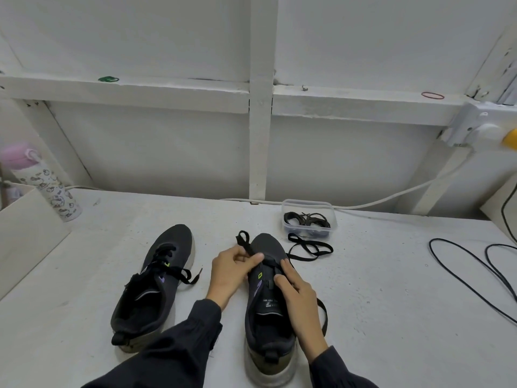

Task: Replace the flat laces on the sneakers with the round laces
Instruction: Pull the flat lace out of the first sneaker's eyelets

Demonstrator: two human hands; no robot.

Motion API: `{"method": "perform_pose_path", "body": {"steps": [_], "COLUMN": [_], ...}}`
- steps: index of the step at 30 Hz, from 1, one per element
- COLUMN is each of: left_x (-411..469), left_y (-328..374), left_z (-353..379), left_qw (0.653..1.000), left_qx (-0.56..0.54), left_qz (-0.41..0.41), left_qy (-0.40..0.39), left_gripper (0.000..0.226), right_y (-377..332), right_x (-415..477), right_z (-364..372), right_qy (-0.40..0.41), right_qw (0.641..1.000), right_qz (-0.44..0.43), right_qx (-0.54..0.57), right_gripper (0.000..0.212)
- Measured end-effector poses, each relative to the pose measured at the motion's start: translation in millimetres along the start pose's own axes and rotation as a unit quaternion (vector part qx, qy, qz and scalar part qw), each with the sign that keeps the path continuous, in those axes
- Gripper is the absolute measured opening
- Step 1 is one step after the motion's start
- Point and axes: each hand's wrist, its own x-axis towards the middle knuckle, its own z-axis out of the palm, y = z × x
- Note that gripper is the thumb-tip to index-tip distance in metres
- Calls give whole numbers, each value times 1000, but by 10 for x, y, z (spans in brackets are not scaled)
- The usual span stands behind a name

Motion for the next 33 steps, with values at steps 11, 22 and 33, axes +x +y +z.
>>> {"method": "perform_pose_path", "body": {"steps": [11,22,33], "left_x": [91,174,-11], "left_y": [135,179,32], "left_z": [-143,-183,-20], "left_qw": [995,986,998], "left_qx": [-65,-52,49], "left_qz": [6,61,43], "left_qy": [76,149,14], "left_gripper": [25,19,30], "right_y": [-3,-6,2], "right_x": [8,-1,7], "right_z": [6,-7,8], "right_qy": [-3,-6,1], "right_qw": [1000,1000,1000], "right_qz": [-1,1,1], "right_qx": [4,7,8], "right_gripper": [49,49,48]}}
